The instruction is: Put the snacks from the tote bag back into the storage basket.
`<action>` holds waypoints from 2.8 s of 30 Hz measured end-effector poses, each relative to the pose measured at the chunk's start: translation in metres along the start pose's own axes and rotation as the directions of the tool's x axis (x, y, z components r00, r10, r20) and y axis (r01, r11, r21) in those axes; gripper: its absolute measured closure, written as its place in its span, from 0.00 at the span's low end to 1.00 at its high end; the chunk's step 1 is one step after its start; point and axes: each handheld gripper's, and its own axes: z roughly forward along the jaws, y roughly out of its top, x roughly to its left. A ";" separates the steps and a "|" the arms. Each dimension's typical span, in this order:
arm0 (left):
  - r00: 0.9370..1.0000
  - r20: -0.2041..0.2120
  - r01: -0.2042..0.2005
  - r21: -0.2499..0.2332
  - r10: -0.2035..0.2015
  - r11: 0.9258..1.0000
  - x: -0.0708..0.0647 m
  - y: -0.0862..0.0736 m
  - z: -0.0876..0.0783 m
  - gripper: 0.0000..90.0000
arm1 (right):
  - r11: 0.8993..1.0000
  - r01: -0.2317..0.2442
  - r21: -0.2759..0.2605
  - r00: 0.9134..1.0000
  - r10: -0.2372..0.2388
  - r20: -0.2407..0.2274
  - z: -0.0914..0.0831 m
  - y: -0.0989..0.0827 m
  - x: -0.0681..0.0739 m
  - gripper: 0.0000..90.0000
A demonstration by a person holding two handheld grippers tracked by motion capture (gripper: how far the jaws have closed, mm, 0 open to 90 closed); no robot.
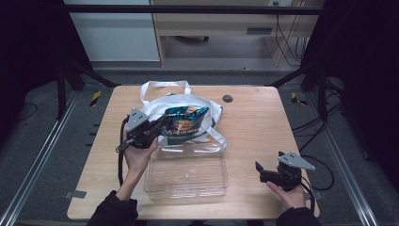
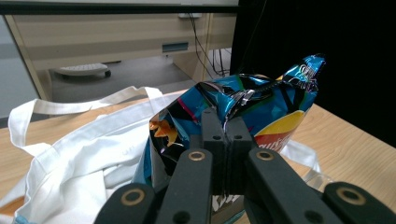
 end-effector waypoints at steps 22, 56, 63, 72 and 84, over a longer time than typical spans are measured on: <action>0.999 0.043 0.007 -0.082 -0.004 0.997 -0.009 0.020 -0.015 1.00 | 1.000 -0.001 -0.006 1.000 0.001 0.004 -0.001 0.000 0.000 0.06; 0.996 0.058 0.071 -0.181 -0.062 0.981 -0.018 0.060 -0.049 1.00 | 1.000 -0.007 -0.020 1.000 0.007 0.007 -0.004 0.001 -0.001 0.06; 0.996 0.068 0.073 -0.183 -0.061 0.980 -0.021 0.054 -0.056 1.00 | 1.000 -0.009 -0.026 1.000 0.009 0.011 -0.005 0.001 -0.001 0.06; 0.995 0.081 0.070 -0.194 -0.055 0.979 -0.026 0.050 -0.068 1.00 | 1.000 -0.007 -0.026 1.000 0.008 0.010 -0.005 0.001 -0.001 0.06; 0.995 0.092 0.045 -0.188 -0.028 0.981 -0.039 0.046 -0.078 1.00 | 1.000 -0.010 -0.026 1.000 0.010 0.011 -0.006 0.001 -0.001 0.06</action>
